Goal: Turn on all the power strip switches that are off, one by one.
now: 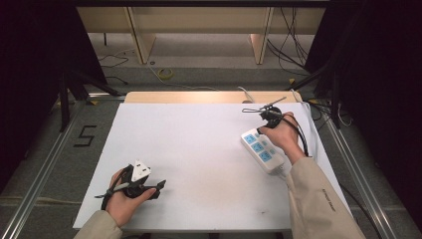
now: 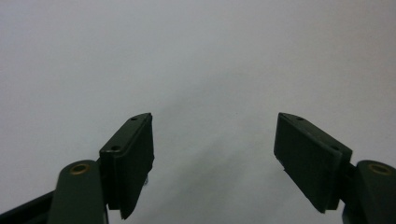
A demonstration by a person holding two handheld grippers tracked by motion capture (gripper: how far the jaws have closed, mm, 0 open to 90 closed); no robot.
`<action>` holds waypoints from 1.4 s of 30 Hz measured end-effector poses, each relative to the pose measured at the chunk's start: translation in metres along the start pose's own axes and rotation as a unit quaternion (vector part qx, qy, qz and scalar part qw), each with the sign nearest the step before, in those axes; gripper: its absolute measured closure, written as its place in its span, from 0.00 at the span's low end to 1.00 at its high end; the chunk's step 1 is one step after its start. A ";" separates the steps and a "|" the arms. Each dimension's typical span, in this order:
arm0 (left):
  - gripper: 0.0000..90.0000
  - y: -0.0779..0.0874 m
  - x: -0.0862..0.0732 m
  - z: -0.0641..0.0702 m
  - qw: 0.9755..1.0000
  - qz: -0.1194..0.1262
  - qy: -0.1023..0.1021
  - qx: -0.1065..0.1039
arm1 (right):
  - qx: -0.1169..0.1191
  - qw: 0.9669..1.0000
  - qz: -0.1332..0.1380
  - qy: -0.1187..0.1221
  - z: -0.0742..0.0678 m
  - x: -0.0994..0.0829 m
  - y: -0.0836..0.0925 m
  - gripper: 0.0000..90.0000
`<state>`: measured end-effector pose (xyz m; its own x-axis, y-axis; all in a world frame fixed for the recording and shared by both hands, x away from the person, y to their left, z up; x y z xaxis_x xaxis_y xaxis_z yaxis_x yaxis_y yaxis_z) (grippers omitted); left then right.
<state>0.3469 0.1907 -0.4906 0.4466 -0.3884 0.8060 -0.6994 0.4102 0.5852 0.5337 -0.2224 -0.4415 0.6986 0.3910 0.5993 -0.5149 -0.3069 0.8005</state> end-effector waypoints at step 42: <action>0.32 -0.002 -0.002 -0.002 1.000 -0.006 0.006 0.003 | 0.050 0.991 0.118 0.046 -0.044 -0.059 0.043 0.48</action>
<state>0.3483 0.1923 -0.4934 0.4612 -0.3835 0.8001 -0.6975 0.4006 0.5941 0.4490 -0.2206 -0.4417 0.5140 0.3730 0.7724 -0.6040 -0.4820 0.6347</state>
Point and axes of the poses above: each handheld gripper's, and its own axes: y roughly backward along the jaws, x roughly out of its top, z roughly to its right, the point moved 2 cm from there along -y, roughly forward along the jaws, and after that the axes turned 5 degrees about z, right-handed, at the moved point
